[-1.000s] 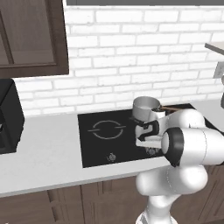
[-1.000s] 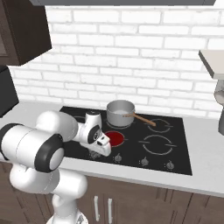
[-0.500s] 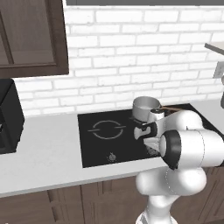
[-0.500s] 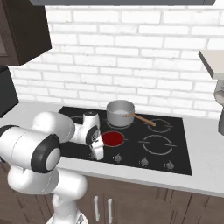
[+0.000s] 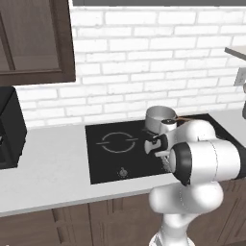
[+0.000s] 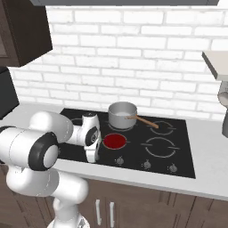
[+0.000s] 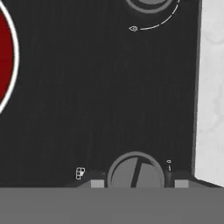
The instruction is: Turn off the front center burner of the stove.
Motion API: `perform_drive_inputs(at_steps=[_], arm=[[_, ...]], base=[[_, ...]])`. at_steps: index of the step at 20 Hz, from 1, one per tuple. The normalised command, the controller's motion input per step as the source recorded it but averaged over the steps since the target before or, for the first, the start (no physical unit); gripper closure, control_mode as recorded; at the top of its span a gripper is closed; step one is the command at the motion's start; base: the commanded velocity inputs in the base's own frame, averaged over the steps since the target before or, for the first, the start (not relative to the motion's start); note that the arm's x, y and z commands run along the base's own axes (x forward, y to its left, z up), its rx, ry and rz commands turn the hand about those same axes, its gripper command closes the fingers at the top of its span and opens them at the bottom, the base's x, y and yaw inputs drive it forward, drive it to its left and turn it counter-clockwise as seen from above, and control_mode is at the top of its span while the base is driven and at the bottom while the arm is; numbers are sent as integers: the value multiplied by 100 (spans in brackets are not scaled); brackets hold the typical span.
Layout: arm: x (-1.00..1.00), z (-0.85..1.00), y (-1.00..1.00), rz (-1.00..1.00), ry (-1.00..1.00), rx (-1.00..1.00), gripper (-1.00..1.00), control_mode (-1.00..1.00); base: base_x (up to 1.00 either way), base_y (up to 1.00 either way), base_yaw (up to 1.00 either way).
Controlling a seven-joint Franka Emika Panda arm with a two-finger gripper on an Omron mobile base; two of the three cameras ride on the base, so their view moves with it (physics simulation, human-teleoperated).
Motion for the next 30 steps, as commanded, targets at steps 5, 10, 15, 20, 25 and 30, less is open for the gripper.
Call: perform_drive_inputs(at_steps=[5,10,15,20,25,30], arm=[[-8,-10,51,-86,0,3,100,-100],[0,-12,37,-92,0,4,100,-100],[0,-11,24,-97,0,7,100,-100],[0,-10,10,-100,0,7,100,-100],[0,-13,0,-100,0,6,100,-100],[9,-13,5,-64,5,-5,100,-100]], base=[[0,0,0],[0,0,0],[0,0,0],[0,0,0],[0,0,0],[0,0,0]])
